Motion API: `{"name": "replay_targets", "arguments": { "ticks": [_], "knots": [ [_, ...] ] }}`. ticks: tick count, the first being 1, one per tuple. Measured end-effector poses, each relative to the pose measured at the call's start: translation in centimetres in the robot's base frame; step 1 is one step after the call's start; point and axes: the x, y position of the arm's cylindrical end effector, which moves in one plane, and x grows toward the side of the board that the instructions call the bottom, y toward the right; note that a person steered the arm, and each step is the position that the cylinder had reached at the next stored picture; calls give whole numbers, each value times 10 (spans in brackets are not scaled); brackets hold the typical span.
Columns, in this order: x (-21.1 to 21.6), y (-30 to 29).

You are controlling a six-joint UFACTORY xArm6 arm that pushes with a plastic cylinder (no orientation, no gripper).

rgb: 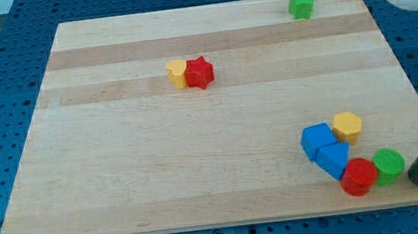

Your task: Move the green circle bottom right to the yellow hexagon

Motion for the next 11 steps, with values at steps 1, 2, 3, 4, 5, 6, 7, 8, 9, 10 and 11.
{"name": "replay_targets", "arguments": {
  "ticks": [1, 2, 3, 4, 5, 6, 7, 8, 9, 10, 11],
  "knots": [
    [11, -17],
    [12, -24],
    [5, -25],
    [2, -27],
    [2, -49],
    [0, -65],
    [-6, -64],
    [-6, -62],
    [-14, -62],
    [-38, -62],
    [-64, -56]
  ]
}}
